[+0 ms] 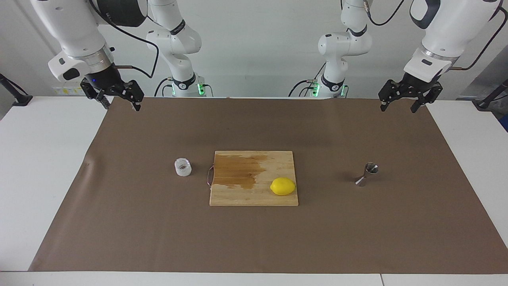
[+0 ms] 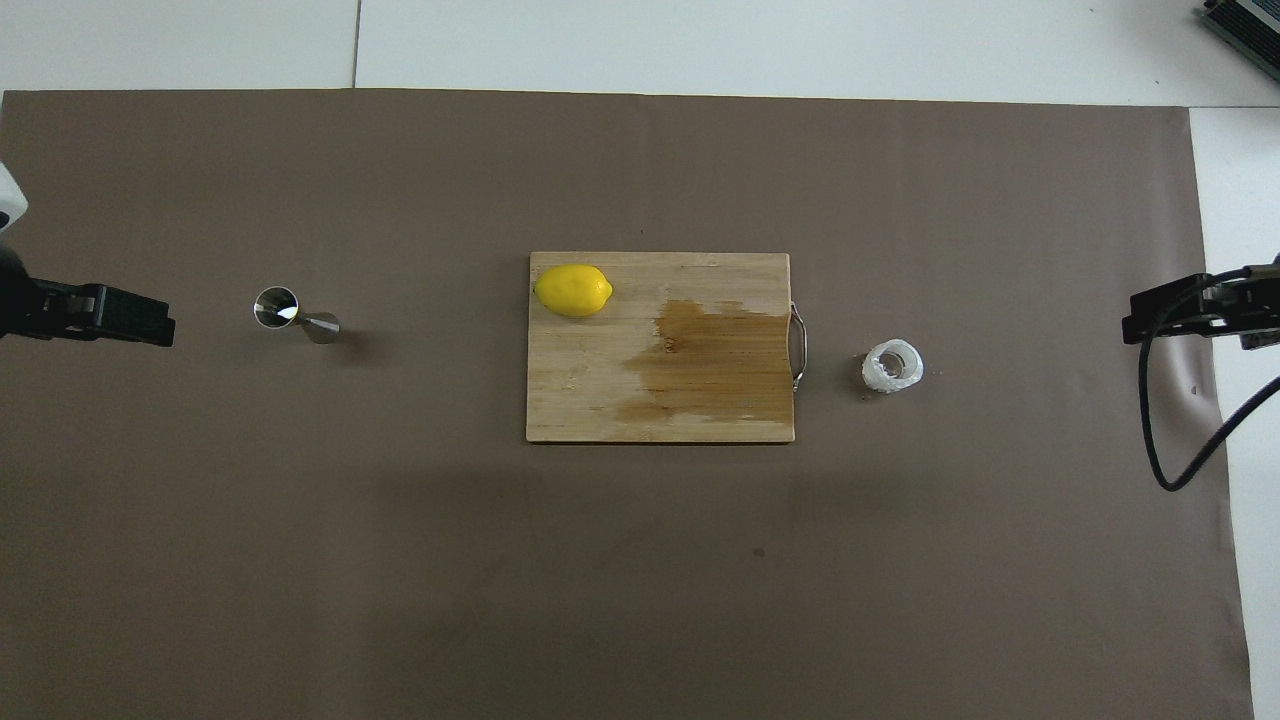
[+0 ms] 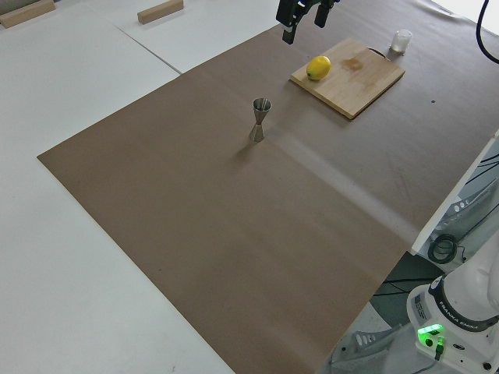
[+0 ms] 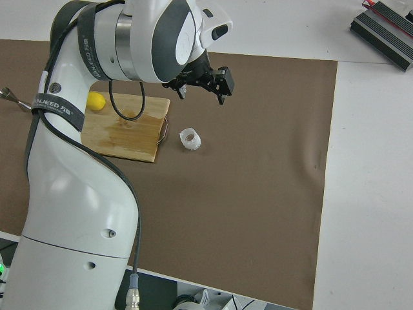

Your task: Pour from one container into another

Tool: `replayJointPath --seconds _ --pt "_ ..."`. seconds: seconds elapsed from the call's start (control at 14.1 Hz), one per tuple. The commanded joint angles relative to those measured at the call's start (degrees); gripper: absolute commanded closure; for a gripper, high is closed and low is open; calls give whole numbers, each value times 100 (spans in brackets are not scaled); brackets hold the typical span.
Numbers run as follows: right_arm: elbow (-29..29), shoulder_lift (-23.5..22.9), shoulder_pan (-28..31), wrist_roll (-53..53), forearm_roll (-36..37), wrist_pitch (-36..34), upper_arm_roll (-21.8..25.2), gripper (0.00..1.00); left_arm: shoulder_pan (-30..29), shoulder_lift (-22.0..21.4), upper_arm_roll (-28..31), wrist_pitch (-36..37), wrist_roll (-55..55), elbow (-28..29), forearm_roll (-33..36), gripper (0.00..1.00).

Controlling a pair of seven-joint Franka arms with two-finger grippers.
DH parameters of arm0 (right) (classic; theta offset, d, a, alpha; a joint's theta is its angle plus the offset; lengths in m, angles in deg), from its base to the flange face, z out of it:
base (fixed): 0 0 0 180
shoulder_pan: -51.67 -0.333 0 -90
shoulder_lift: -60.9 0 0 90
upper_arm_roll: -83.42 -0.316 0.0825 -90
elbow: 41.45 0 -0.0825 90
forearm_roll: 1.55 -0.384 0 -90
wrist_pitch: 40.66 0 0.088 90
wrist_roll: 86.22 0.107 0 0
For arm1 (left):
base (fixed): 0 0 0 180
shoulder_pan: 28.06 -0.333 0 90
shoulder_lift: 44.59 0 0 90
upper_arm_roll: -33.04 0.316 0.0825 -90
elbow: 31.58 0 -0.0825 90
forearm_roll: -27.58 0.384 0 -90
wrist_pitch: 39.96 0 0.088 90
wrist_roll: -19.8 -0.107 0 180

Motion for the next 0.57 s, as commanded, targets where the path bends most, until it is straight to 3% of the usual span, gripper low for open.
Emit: replayJointPath --seconds 0.0,0.5 --pt "-98 108 66 4 -77 -61 -33 0 -15 -2 -4 158 -15 -42 85 0" --pt "-98 100 66 4 -68 -61 -42 0 -6 -11 5 79 -111 37 -3 0"
